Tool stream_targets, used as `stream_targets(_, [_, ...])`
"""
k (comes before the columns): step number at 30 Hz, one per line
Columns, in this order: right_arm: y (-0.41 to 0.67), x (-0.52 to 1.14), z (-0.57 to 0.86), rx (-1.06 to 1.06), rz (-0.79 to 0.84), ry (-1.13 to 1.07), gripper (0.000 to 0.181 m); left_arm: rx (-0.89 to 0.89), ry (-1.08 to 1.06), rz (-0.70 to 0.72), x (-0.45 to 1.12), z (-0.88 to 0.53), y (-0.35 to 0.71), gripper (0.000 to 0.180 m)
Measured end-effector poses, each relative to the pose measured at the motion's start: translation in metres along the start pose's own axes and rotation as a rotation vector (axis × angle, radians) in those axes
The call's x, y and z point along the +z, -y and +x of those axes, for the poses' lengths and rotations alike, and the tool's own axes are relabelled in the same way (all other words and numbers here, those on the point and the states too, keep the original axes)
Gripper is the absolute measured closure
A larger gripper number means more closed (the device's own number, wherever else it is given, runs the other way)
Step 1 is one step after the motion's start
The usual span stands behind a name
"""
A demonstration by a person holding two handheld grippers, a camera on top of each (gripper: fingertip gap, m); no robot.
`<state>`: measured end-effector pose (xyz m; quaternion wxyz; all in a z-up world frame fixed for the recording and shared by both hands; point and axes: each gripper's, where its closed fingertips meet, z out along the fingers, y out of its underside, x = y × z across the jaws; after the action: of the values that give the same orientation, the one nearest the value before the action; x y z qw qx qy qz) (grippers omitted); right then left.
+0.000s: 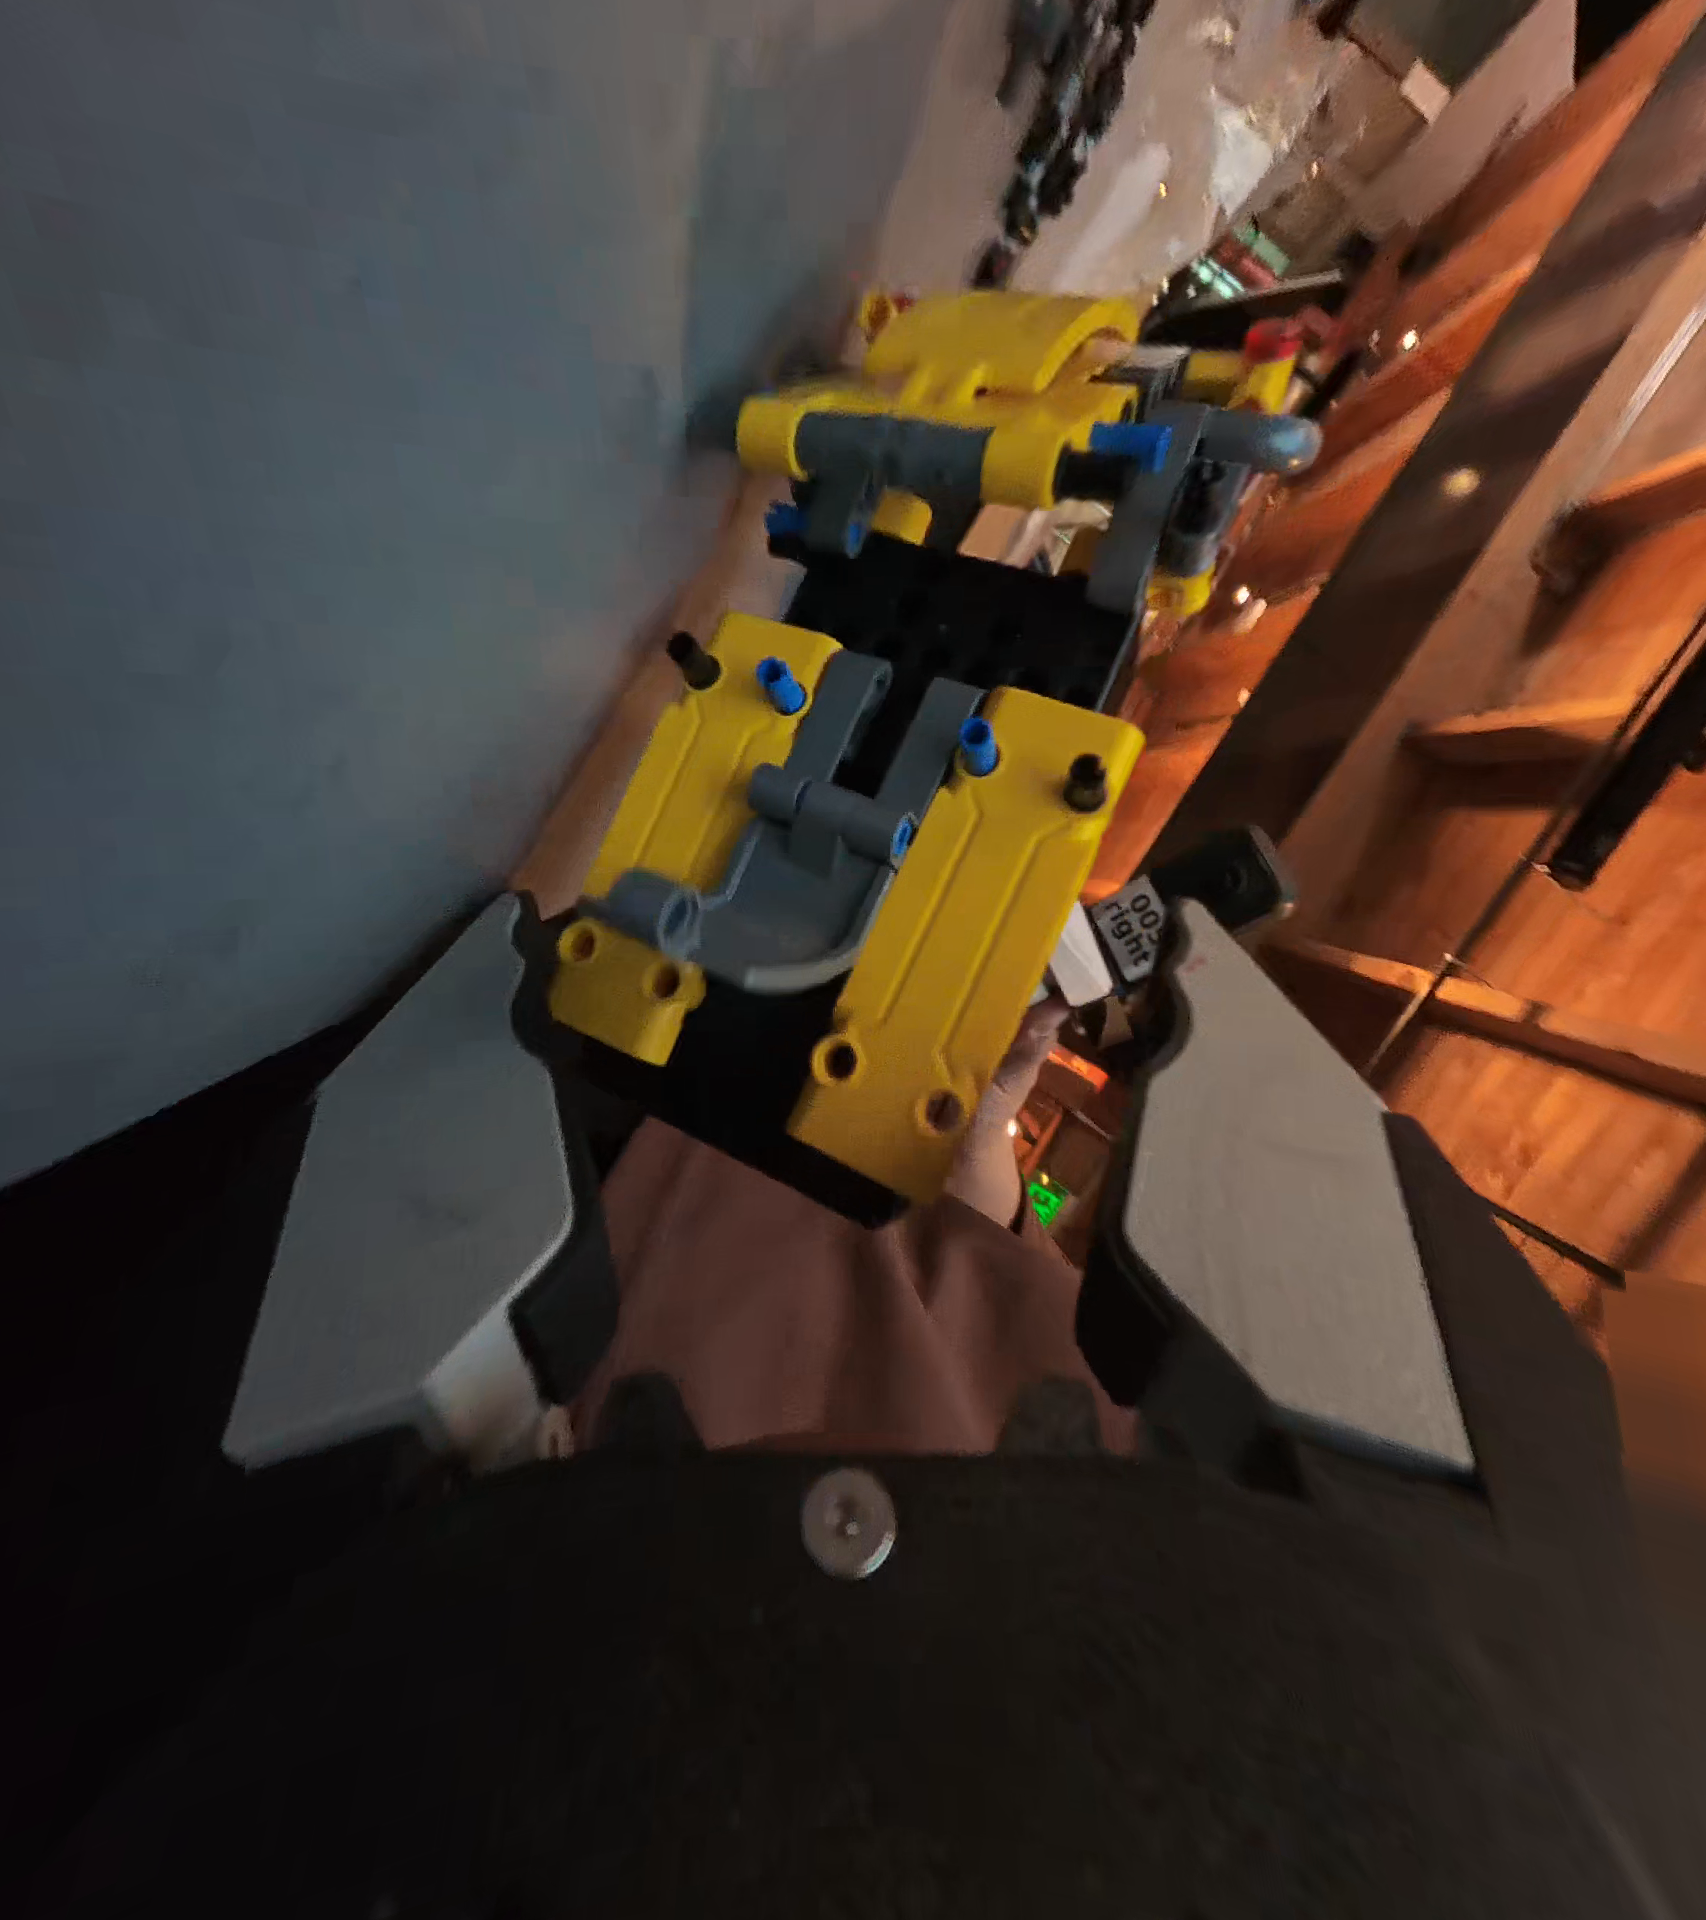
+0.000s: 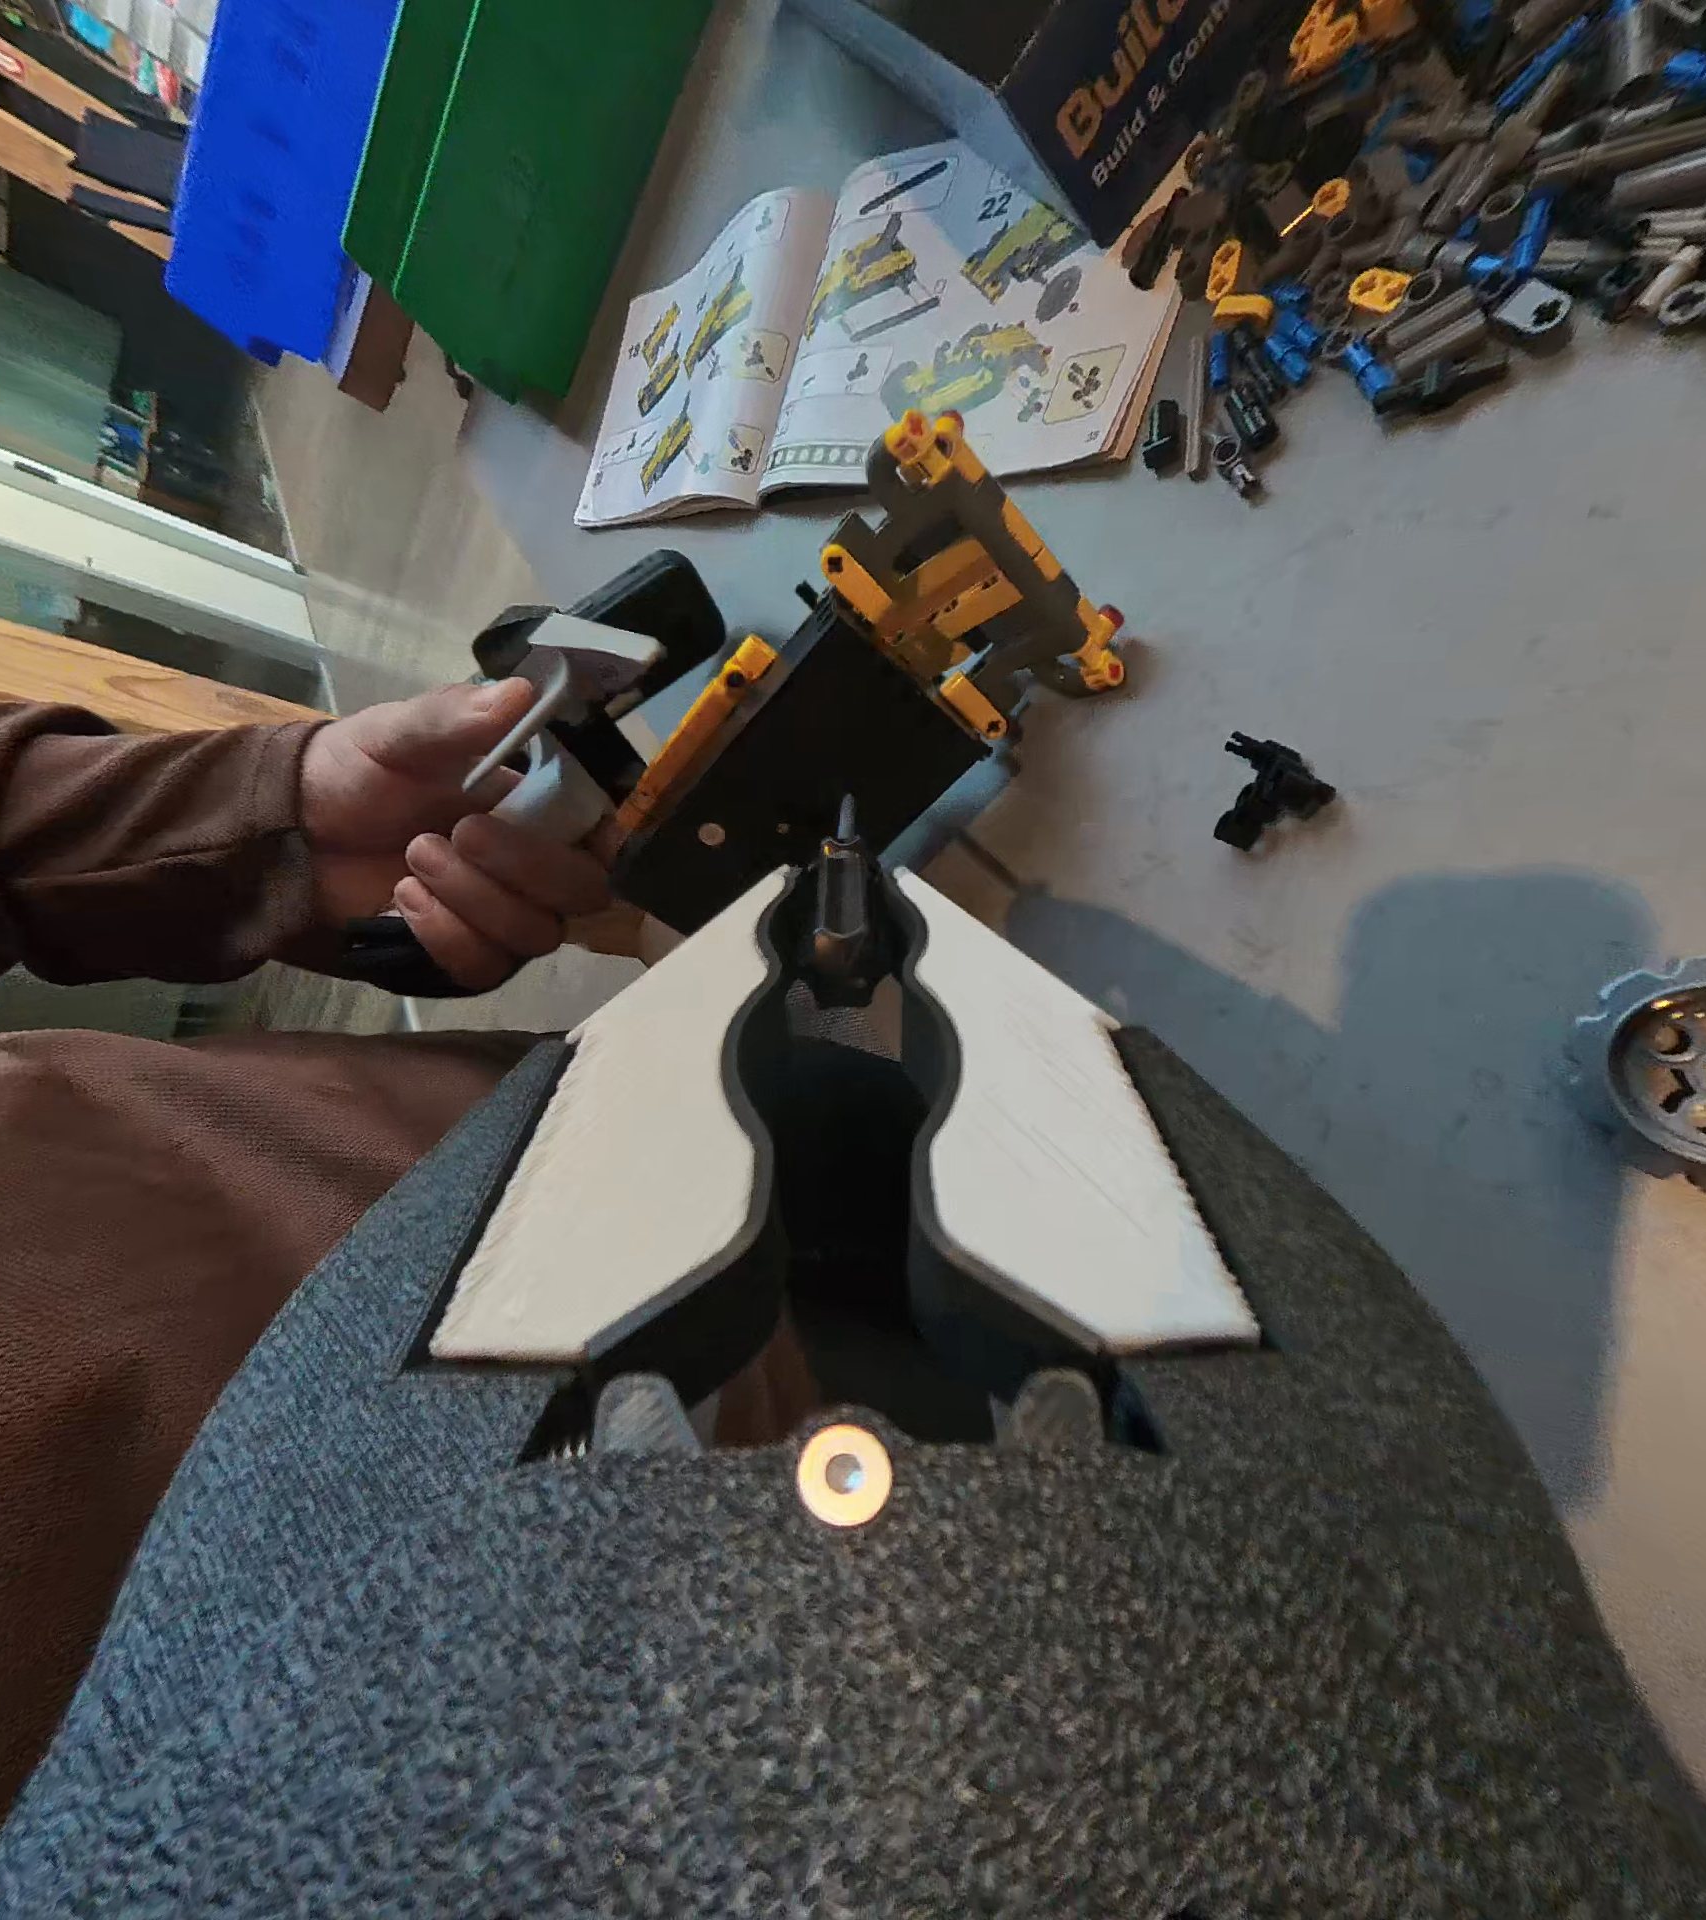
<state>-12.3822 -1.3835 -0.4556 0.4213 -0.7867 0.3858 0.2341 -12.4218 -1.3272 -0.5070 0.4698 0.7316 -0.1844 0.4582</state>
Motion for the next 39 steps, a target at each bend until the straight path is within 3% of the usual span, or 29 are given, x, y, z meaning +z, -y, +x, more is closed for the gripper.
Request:
stream_targets(6, [-0.011,0.008,0.002,0.034,-0.009,0.038,0.168,0.009,0.107,0.121,-0.014,0.002,0.007,0.059])
stream_targets(9, [-0.012,0.009,0.0,0.045,0.002,0.049,0.168,0.159,0.236,0.203,-0.027,0.008,0.013,0.056])
stream_targets(13, [-0.015,0.012,-0.003,0.067,0.01,0.058,0.168,0.114,0.14,0.278,-0.022,0.029,0.025,0.055])
stream_targets(15, [-0.021,0.018,-0.004,0.075,-0.003,0.052,0.168,0.146,0.131,0.311,-0.019,0.035,0.033,0.068])
stream_targets(19, [-0.019,0.028,-0.008,0.083,0.017,0.047,0.168,0.421,0.283,0.324,-0.031,0.048,0.034,0.085])
stream_targets(25, [-0.007,0.038,-0.008,0.072,0.025,0.039,0.169,1.284,0.789,0.071,-0.052,0.059,0.019,0.088])
stream_targets(27, [-0.005,0.039,-0.008,0.071,0.031,0.039,0.169,1.461,0.874,-0.042,-0.045,0.055,0.014,0.089])
stream_targets(33, [-0.003,0.034,-0.01,0.081,0.05,0.034,0.168,1.7,1.041,-0.331,-0.026,0.016,0.017,0.103])
stream_targets(37, [-0.009,0.018,-0.009,0.093,0.07,0.014,0.168,1.708,1.118,-0.436,-0.024,-0.001,0.025,0.13])
stream_targets(39, [-0.013,0.008,-0.007,0.11,0.085,0.006,0.168,1.656,1.132,-0.467,-0.025,-0.008,0.028,0.132])
